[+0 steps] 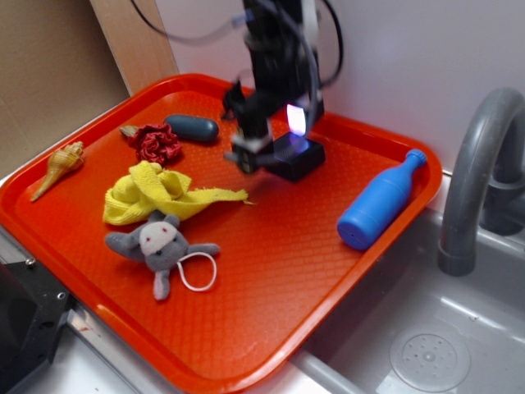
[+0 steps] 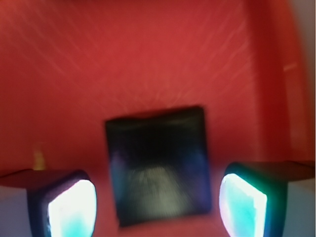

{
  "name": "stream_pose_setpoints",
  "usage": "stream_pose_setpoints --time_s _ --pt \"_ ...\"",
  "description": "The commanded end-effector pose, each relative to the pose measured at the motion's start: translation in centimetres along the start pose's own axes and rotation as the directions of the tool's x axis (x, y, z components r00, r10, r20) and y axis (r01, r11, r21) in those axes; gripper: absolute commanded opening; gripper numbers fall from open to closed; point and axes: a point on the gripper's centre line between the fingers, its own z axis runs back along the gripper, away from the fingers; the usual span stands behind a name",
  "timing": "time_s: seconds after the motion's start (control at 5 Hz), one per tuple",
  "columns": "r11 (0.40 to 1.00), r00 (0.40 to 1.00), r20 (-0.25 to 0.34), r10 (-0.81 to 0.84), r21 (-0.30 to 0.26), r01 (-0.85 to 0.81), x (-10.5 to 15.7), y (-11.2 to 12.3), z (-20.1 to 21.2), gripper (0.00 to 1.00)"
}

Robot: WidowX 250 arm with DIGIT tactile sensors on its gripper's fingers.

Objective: Grab the black box.

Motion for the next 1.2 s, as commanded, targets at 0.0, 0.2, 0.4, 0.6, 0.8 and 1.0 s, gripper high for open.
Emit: stream_pose_setpoints --time_s 0.0,0.2,0.4,0.6,0.8,1.0 --pt "0.992 0.993 0.095 0.071 0.093 -0.080 1.3 0.8 1.0 1.00" --pt "0.985 0.987 0.100 0.125 0.105 -0.135 0.7 0.5 1.6 0.00" --pt "0.962 0.969 0.112 0.222 0.138 -0.236 -2.0 0.1 6.1 0.00" --pt "0.863 0.881 0.147 0.449 0.181 -0.471 -6.8 -1.2 10.8 0.00" --pt "0.720 0.742 0.151 0.654 0.179 -0.671 -11.2 -3.1 15.5 0.00" --pt "0.533 0.547 0.191 0.815 0.120 -0.837 -13.7 -5.5 20.0 0.00"
